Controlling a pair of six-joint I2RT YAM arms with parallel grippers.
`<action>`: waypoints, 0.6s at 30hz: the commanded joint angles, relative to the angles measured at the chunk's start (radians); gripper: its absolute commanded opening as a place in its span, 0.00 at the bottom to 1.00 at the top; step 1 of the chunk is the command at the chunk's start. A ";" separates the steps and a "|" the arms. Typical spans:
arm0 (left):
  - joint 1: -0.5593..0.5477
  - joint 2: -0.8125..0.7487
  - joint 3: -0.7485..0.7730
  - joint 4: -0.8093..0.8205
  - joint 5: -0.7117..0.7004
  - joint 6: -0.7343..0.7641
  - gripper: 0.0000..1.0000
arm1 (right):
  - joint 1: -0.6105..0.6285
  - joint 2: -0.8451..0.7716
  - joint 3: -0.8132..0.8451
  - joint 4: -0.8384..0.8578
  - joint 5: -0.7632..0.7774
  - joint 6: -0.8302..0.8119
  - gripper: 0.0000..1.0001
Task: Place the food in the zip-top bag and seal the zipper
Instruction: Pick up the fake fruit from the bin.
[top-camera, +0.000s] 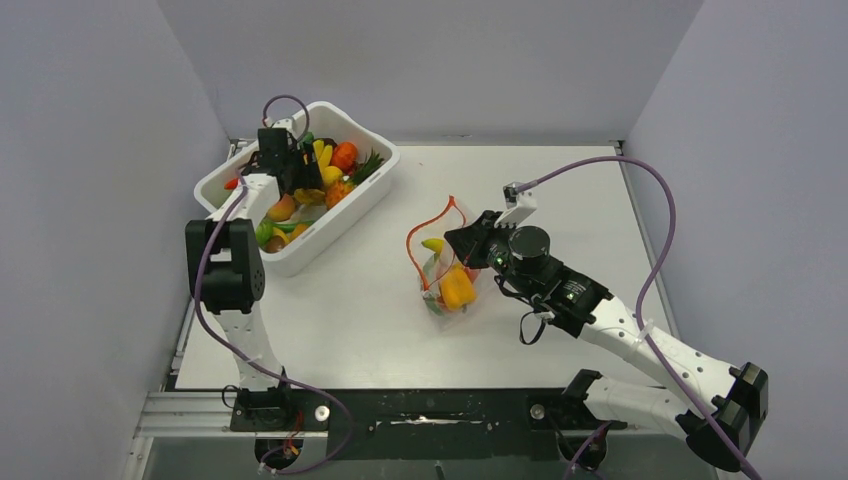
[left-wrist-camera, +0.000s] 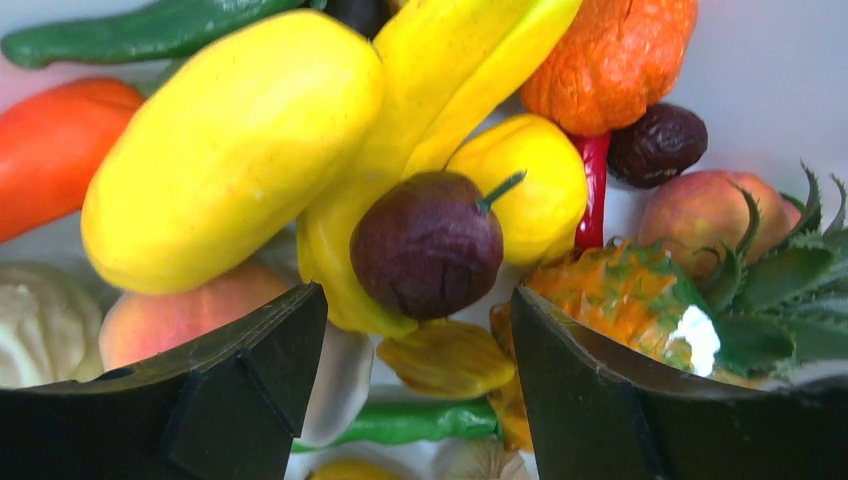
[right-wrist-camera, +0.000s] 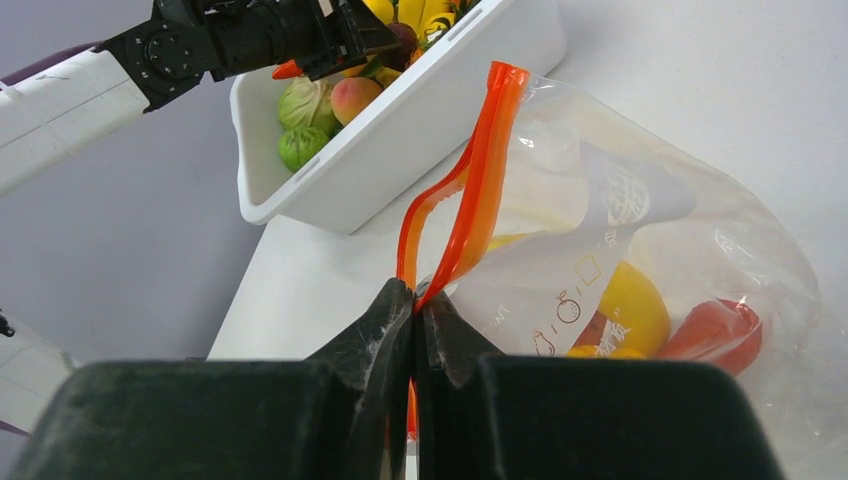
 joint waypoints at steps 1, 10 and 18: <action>-0.001 0.045 0.097 0.079 0.011 0.023 0.67 | 0.002 -0.005 0.058 0.041 0.029 -0.007 0.00; -0.013 0.130 0.187 0.049 0.017 0.024 0.57 | 0.003 -0.001 0.089 0.023 0.037 -0.021 0.00; -0.031 0.033 0.151 0.027 0.005 0.016 0.34 | 0.004 0.000 0.071 0.035 0.034 -0.008 0.00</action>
